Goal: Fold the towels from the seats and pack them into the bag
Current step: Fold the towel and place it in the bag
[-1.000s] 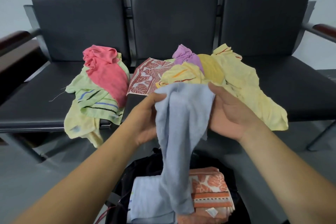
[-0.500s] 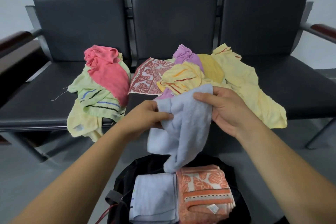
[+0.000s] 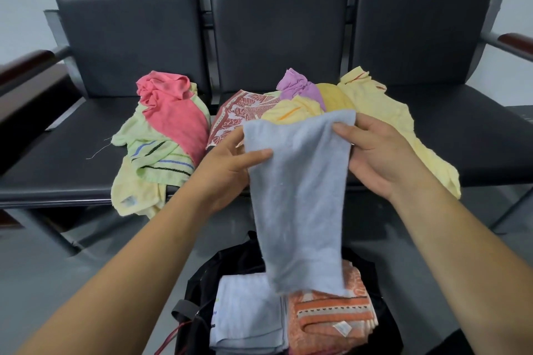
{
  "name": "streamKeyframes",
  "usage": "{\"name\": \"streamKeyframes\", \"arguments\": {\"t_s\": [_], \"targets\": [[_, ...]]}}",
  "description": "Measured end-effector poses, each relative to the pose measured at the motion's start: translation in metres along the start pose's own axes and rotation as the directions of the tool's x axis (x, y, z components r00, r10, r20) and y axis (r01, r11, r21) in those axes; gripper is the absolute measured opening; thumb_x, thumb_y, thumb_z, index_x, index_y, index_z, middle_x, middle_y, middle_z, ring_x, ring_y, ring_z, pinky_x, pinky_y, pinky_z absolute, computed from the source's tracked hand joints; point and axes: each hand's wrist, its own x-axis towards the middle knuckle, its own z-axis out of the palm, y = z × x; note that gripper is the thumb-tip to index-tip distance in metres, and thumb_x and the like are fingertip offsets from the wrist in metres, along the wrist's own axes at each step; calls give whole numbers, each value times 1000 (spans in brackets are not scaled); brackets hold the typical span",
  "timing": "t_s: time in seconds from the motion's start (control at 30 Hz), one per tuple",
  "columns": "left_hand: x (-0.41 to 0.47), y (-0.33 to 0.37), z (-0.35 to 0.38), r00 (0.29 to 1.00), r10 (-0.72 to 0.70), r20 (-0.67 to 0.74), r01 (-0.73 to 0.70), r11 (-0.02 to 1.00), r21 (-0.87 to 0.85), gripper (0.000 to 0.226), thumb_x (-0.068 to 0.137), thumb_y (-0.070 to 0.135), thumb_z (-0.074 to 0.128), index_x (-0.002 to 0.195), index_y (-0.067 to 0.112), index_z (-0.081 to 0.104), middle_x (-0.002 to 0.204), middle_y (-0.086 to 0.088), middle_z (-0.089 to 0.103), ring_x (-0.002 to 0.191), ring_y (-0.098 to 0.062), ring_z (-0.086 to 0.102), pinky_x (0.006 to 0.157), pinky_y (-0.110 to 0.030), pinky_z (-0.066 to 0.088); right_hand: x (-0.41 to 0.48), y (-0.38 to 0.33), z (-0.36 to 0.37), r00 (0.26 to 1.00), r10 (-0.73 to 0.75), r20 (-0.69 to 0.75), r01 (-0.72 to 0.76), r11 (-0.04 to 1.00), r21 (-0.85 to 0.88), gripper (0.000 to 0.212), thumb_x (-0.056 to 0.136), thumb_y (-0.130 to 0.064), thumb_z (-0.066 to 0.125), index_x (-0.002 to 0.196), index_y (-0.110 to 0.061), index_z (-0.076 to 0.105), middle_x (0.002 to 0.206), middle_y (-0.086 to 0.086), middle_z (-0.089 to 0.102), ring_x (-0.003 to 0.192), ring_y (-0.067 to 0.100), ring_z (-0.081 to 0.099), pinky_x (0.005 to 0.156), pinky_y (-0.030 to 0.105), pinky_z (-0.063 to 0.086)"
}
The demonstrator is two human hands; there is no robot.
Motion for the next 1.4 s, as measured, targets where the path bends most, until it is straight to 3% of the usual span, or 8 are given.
{"name": "streamKeyframes", "arguments": {"t_s": [0.13,0.43,0.6,0.73,0.93,1.1,1.27,1.4], "targets": [[-1,8,-9,991,88,-98,-63,969,239,25,92,11,64,115,7,71,107,-13,75,96,-24,72,83,-42,59,-1,0,-4,997,-66,-33,57,975,-215,22,98,-11,64,119,-8,70,112,15,75,108,35,71,94,50,57],[-6,24,-3,950,312,-22,-294,916,271,30,96,4,55,126,4,63,107,-4,76,102,-17,70,86,-25,54,6,-13,4,992,-85,96,75,992,99,25,93,1,59,117,4,66,119,19,72,115,27,69,92,30,57],[-11,34,3,914,403,-45,-351,843,407,30,101,-8,45,127,-3,59,72,17,71,52,7,59,52,-4,42,7,-20,-2,978,-209,-30,203,970,-134,17,93,2,64,105,-6,73,103,10,78,103,24,74,84,31,59],[-15,34,1,898,427,-105,-339,825,453,21,99,-1,54,111,8,69,82,11,75,71,-1,67,65,-15,51,8,-17,-5,952,-290,-100,252,925,-286,11,90,-4,73,99,-10,75,97,9,78,98,26,75,86,37,61],[-23,35,2,860,484,-163,-351,792,500,12,95,11,66,102,13,76,96,-1,78,94,-14,70,91,-32,57,4,-17,-1,962,-240,-128,229,968,-99,12,93,-7,70,103,-3,73,104,12,77,104,26,73,90,37,59],[-24,34,4,823,515,-242,-363,803,473,11,92,17,71,100,17,77,109,-10,75,110,-25,68,101,-39,52,2,-19,-3,969,-247,4,247,969,26,21,97,1,60,117,4,67,119,18,72,115,27,69,95,33,56],[-26,36,9,839,501,-213,-398,831,389,17,97,11,62,103,18,76,99,1,77,99,-16,71,89,-30,55,-1,-20,-3,934,-343,-98,324,930,-174,15,93,-10,70,108,-11,75,106,4,77,102,18,73,81,26,55],[-25,35,13,827,501,-257,-359,821,444,22,103,20,56,117,26,72,80,8,69,71,-9,62,64,-24,53,-4,-17,1,947,-311,-74,300,945,-133,22,97,-15,68,118,-17,71,114,6,75,108,27,71,93,48,58]]}}
